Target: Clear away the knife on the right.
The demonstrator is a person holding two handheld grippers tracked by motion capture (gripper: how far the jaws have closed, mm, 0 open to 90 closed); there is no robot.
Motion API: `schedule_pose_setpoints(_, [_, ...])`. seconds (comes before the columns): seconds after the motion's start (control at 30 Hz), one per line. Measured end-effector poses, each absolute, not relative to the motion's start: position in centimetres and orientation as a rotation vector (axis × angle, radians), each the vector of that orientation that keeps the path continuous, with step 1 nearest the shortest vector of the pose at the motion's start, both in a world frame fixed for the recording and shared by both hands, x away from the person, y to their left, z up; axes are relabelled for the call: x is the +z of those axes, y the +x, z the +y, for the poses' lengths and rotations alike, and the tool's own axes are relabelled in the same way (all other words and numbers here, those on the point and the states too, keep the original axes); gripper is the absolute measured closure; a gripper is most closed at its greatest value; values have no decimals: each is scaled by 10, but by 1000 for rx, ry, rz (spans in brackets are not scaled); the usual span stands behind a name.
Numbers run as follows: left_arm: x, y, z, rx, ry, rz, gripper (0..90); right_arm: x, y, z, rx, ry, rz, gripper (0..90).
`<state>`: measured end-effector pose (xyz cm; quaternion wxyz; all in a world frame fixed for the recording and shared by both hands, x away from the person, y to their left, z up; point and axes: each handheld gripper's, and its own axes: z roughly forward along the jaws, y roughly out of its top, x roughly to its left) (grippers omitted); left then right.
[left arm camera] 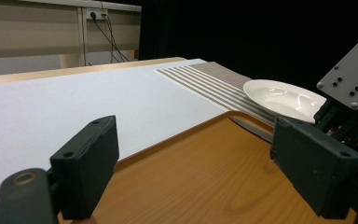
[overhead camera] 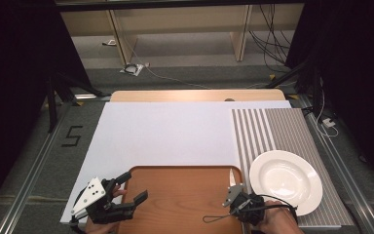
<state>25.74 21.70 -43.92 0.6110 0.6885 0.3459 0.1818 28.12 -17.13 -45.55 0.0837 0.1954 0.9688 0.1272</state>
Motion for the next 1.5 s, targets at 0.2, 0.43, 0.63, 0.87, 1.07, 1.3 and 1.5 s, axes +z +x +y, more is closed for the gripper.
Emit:
schedule_pose_setpoints(0.2, [-439, 258, 217, 419, 1589, 797, 153, -453, 282, -175, 441, 618, 2862, 884])
schedule_pose_setpoints(0.43, [-439, 258, 217, 418, 1590, 797, 153, -442, 287, -186, 640, 705, 2764, 832])
schedule_pose_setpoints(0.63, [-439, 258, 217, 419, 1590, 797, 153, -433, 290, -192, 820, 789, 2679, 633])
schedule_pose_setpoints(0.87, [-439, 258, 217, 418, 1591, 796, 153, -422, 291, -200, 1091, 842, 2561, 450])
schedule_pose_setpoints(1.07, [-439, 258, 216, 417, 1593, 795, 153, -417, 292, -211, 1295, 887, 2452, 357])
schedule_pose_setpoints(1.3, [-440, 258, 216, 405, 1603, 801, 154, -416, 291, -219, 1389, 905, 2374, 257])
schedule_pose_setpoints(1.5, [-440, 259, 215, 400, 1609, 799, 153, -416, 286, -225, 1474, 915, 2270, 219])
